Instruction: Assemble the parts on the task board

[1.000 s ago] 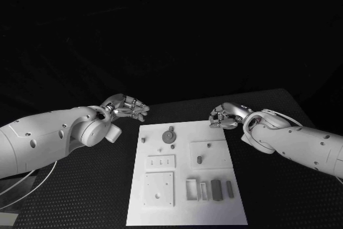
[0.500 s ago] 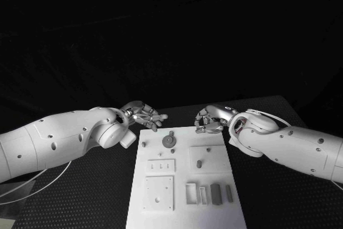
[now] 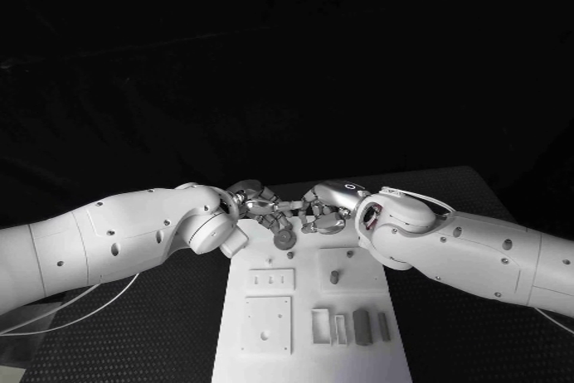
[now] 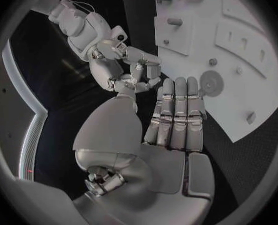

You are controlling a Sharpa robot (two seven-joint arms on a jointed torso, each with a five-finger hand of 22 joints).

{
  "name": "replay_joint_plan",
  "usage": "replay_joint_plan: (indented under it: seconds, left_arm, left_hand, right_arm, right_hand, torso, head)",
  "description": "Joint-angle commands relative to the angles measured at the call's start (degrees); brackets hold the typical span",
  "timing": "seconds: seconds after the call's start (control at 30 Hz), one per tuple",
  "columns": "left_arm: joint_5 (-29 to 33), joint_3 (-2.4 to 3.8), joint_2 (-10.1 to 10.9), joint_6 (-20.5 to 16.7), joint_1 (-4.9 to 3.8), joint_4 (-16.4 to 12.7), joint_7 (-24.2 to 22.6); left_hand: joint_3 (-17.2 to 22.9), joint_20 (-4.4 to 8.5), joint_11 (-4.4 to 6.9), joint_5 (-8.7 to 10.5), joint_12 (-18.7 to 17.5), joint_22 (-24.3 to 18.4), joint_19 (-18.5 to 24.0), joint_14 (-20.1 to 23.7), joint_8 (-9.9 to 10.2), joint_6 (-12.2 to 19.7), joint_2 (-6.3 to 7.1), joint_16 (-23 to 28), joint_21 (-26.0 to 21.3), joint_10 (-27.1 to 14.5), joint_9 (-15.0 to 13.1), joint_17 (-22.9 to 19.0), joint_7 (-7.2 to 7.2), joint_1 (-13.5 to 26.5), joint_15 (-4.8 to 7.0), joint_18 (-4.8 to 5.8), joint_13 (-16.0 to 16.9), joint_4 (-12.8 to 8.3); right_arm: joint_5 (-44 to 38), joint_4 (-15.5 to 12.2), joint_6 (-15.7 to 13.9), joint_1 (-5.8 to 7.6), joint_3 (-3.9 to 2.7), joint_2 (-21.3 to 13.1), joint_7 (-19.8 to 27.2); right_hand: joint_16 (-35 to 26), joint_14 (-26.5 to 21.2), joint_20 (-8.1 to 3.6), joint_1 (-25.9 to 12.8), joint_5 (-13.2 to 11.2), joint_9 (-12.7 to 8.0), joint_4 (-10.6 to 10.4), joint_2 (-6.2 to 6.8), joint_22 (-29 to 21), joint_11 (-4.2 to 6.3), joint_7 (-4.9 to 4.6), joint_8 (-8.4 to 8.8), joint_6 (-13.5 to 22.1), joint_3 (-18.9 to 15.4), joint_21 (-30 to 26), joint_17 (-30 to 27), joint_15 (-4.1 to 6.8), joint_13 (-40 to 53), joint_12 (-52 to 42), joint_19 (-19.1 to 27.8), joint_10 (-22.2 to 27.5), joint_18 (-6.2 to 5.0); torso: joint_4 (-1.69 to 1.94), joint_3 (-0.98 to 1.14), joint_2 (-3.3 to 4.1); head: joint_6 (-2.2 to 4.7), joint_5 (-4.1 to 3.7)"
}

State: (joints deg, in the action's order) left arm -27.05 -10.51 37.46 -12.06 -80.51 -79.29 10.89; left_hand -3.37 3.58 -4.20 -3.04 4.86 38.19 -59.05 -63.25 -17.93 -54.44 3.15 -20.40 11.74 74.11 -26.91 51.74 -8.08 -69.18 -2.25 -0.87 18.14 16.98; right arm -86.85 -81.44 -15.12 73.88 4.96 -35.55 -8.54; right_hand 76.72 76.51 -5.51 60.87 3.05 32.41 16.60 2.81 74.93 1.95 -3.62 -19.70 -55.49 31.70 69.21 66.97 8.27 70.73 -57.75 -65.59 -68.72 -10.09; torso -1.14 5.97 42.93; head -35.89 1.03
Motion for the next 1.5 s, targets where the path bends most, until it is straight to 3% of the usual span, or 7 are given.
replay_joint_plan:
  seconds: [0.03, 0.2, 0.77, 1.5]
  left_arm:
    - [-1.32, 0.00, -0.38, 0.75, -0.06, -0.85, 2.49]
    - [-2.47, -0.19, -0.55, 1.73, -0.05, -1.53, 3.64]
    - [-3.59, -0.81, -0.85, 3.46, -0.02, -1.97, 5.29]
    - [-2.98, -0.94, -1.04, 3.67, -0.02, -1.57, 5.31]
  left_hand:
    - [-0.52, 0.07, 0.37, 0.26, -0.31, 0.15, 0.06, -0.04, 0.17, -0.40, 0.01, 0.05, -0.15, 0.02, 0.11, 0.00, 0.22, 1.01, 0.19, -0.54, 0.18, -0.03]
    - [-0.87, 0.15, 0.48, 0.25, -0.30, 0.28, -0.08, -0.23, 0.11, -0.75, -0.14, -0.07, -0.11, 0.26, 0.15, 0.06, 0.36, 1.55, 0.30, -0.64, 0.36, -0.03]
    - [-0.86, 0.39, 0.79, 0.22, -0.29, 0.78, -0.52, -0.71, -0.03, -1.66, -1.26, -0.50, 0.14, 0.95, 0.26, 0.35, 0.74, -0.10, 0.61, -0.71, 0.93, -0.13]
    - [-1.98, 0.67, 1.04, 0.14, -0.55, 1.68, -0.78, -1.09, 0.06, -2.71, -4.40, -0.93, 0.30, 1.67, 0.59, 0.64, 1.06, -4.52, 0.88, -0.48, 1.85, -0.20]
  right_arm:
    - [-2.72, -0.46, 0.89, -0.02, -0.03, 0.39, -1.48]
    - [-2.84, -0.70, 0.94, -0.02, -0.04, 0.72, -1.65]
    - [-3.15, -1.55, 1.09, -0.07, -0.04, 0.95, -1.87]
    - [-3.51, -2.04, 2.00, -0.84, -0.04, 1.48, -2.29]
  right_hand:
    - [-0.34, -0.28, -0.32, -0.23, 0.06, 1.09, -0.18, 0.49, 0.82, 0.46, -0.32, 0.27, -5.06, 0.15, 0.19, 0.00, 0.21, -0.07, -0.05, -0.12, -0.13, -4.91]
    - [-0.37, -0.28, -0.33, -0.29, 0.06, 1.09, -0.22, 0.48, 0.81, 0.47, -0.32, 0.29, -5.09, 0.17, 0.19, -0.04, 0.21, -0.10, -0.04, -0.14, -0.14, -4.91]
    - [-0.37, -0.22, -0.34, -0.44, 0.06, 1.09, -0.29, 0.48, 0.78, 0.47, -0.31, 0.35, -5.14, 0.20, 0.18, -0.05, 0.22, -0.19, -0.03, -0.21, -0.16, -4.91]
    - [-0.42, -0.20, -0.36, -0.54, 0.06, 1.11, -0.30, 0.52, 0.76, 0.49, -0.29, 0.40, -5.21, 0.26, 0.16, -0.13, 0.23, -0.28, -0.03, -0.27, -0.19, -4.91]
  torso:
    - [-0.04, 0.03, 0.09]
    - [0.10, 0.04, 0.06]
    - [0.02, 0.15, 0.09]
    - [0.11, 0.06, 0.21]
  head:
    - [-0.07, 0.15]
    - [-0.41, 0.14]
    - [-0.75, 0.28]
    - [-1.30, 0.13]
